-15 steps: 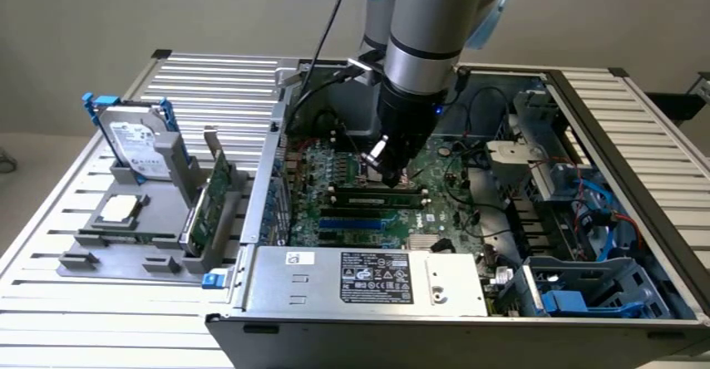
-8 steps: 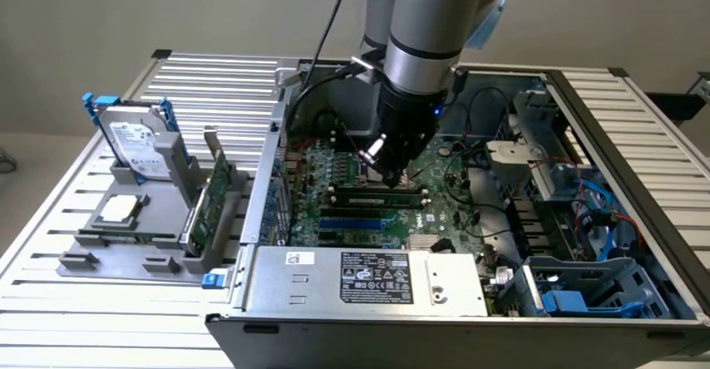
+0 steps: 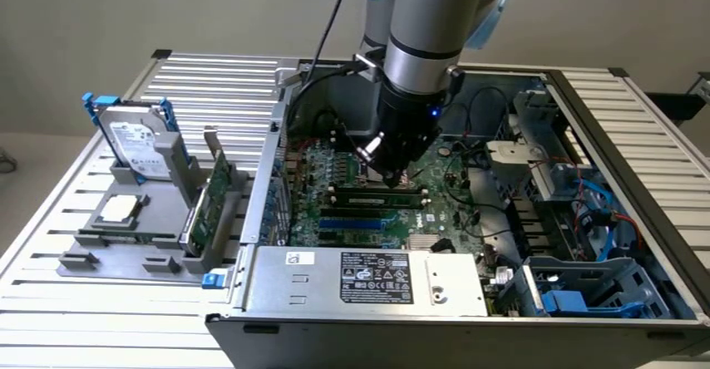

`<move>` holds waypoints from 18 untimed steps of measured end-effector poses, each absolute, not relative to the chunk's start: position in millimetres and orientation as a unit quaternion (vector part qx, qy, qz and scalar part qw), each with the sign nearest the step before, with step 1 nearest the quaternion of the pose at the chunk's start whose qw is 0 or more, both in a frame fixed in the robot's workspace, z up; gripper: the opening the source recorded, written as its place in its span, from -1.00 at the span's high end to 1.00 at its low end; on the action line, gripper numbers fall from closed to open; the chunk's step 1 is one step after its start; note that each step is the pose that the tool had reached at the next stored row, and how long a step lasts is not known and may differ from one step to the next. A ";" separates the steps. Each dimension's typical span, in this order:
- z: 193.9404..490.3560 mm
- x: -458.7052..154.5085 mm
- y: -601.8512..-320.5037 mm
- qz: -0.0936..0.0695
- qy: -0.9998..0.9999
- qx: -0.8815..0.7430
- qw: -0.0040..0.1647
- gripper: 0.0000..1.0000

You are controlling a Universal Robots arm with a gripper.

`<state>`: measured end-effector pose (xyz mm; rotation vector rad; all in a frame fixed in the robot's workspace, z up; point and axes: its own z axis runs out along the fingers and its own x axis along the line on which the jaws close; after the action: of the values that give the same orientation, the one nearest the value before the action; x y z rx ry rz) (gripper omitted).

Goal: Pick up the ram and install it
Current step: 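Press down the ram until it locks into place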

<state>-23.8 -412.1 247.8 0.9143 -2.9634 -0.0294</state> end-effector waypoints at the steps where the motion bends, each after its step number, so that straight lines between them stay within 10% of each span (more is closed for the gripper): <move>1: 247.7 -23.8 -412.1 -0.009 -0.957 0.288 0.020 0.79; 18: 247.7 -23.8 -412.1 -0.010 -0.985 0.173 0.019 0.79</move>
<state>-23.8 -412.1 247.7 0.5360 -3.0566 -0.0308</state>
